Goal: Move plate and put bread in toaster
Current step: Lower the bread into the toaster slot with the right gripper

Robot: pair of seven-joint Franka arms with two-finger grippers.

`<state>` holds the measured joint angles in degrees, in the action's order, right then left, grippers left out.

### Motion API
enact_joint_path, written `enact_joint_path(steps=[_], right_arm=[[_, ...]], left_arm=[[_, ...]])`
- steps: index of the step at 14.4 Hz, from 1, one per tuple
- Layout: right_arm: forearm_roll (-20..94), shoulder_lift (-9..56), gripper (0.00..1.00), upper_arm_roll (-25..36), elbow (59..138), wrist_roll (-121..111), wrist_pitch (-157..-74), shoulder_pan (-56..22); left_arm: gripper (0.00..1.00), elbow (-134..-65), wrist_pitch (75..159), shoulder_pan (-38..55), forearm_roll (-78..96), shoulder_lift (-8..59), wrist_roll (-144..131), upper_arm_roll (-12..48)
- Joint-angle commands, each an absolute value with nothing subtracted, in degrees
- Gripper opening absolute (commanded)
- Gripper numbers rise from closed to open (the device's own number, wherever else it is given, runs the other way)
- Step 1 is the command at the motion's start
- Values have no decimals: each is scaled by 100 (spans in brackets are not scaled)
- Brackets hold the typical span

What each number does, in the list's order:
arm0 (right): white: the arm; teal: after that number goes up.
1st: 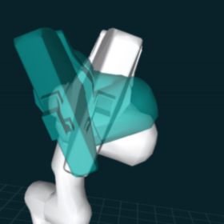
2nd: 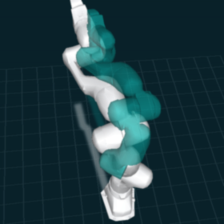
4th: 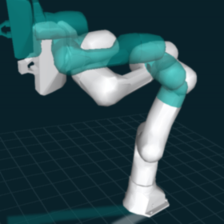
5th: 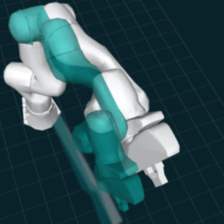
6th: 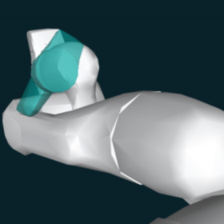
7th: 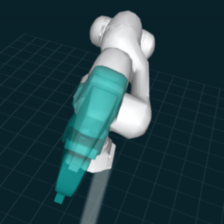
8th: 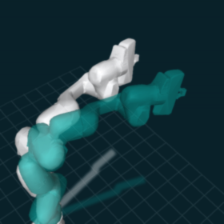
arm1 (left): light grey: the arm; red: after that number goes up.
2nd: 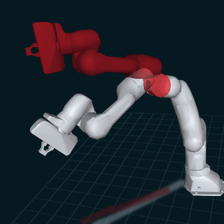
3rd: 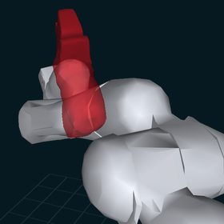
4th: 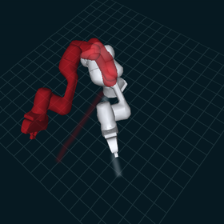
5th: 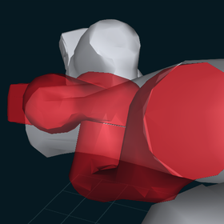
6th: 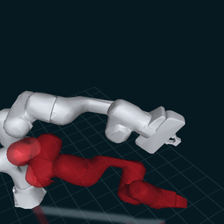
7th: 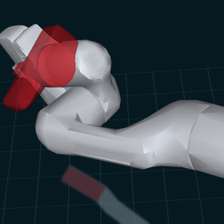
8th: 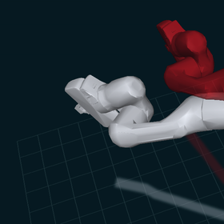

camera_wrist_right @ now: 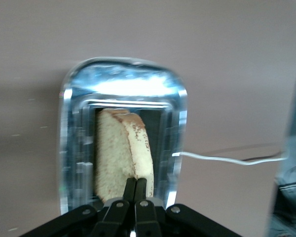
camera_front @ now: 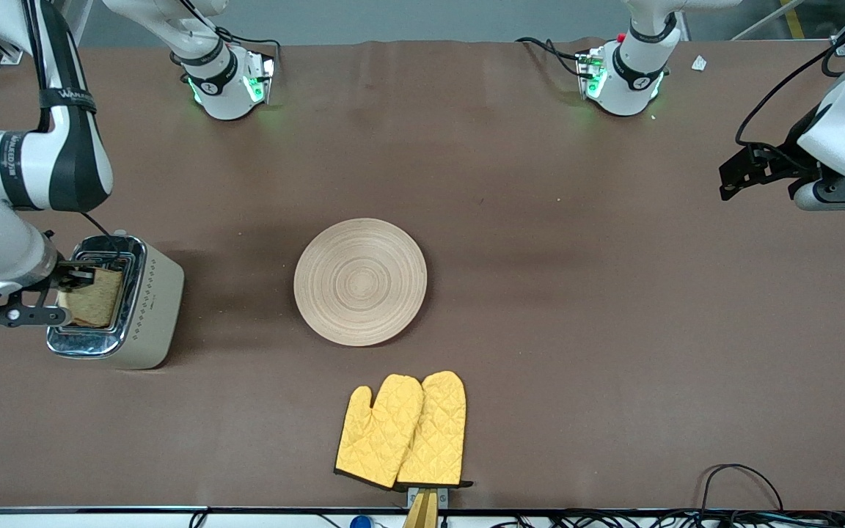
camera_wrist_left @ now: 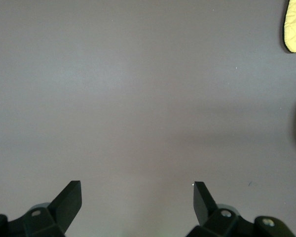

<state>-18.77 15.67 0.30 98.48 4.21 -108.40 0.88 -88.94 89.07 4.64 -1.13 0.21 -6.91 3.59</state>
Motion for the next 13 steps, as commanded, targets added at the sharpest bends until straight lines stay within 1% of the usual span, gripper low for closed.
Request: enact_joint_path(steps=[1, 2, 5, 6, 7, 9, 10, 12, 13], right_arm=[[-1443, 1591, 70, -44, 9896, 510, -10881, 114], [-1163, 1591, 99, -35, 9879, 510, -10872, 106], [-705, 1565, 100, -35, 9722, 475, -10837, 132], [-503, 1556, 100, -35, 9521, 466, -10767, 132], [-283, 1556, 100, -35, 9284, 448, -10532, 141], [34, 1538, 100, -26, 8791, 440, -9794, 149], [131, 1468, 100, -26, 8693, 422, -9626, 149], [141, 1048, 100, -18, 8745, 378, -9423, 141], [141, 881, 100, -26, 8745, 352, -9117, 106]], left_arm=[[100, -8798, 8921, 457, -185, 79, -668, 387], [100, -8798, 8921, 457, -185, 79, -668, 387], [100, -8789, 8921, 457, -185, 79, -659, 387], [100, -8789, 8921, 457, -193, 70, -659, 387], [100, -8789, 8921, 457, -193, 62, -650, 387], [100, -8798, 8877, 457, -193, 27, -650, 387], [100, -8807, 8868, 457, -193, 9, -624, 387], [100, -8807, 8842, 457, -185, -9, -598, 387], [100, -8807, 8842, 457, -193, -9, -598, 387]])
